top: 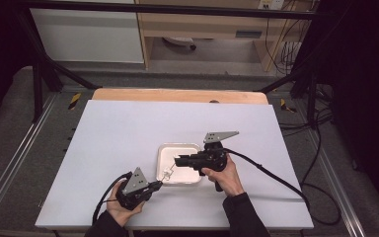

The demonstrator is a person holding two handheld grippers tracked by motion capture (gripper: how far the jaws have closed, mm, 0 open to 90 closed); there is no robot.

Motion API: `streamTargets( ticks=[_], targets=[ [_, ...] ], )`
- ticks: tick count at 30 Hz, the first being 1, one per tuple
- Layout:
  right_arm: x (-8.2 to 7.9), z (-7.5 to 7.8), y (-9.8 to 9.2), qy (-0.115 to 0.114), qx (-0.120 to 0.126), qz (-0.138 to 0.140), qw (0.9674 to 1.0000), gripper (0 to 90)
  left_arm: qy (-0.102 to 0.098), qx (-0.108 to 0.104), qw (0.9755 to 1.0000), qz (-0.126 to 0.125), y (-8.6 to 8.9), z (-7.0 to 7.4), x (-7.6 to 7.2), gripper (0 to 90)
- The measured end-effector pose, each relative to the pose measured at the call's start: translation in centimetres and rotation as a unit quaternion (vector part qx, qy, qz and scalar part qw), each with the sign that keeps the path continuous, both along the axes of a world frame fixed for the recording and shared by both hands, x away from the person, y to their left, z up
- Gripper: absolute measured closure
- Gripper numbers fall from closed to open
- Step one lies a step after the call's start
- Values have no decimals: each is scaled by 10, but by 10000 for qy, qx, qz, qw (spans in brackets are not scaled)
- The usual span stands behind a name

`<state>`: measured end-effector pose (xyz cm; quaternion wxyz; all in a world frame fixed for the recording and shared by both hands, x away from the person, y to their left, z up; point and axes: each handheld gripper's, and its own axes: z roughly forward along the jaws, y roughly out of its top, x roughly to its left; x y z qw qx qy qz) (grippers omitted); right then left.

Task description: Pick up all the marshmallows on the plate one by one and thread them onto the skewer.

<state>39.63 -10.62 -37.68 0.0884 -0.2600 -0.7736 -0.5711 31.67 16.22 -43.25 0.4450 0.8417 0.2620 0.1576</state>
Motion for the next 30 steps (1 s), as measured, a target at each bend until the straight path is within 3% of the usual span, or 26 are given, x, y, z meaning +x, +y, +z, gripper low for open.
streamTargets(
  ticks=[10, 30],
  targets=[
    [-2, -3, 2, -83, -42, -17, 10000, 836, 15, 5, 10000, 26, 0, 0, 0, 894],
    [-4, -7, 4, -38, 65, 37, 10000, 842, 39, -103, 9999, 43, 0, 0, 0, 894]
  ],
)
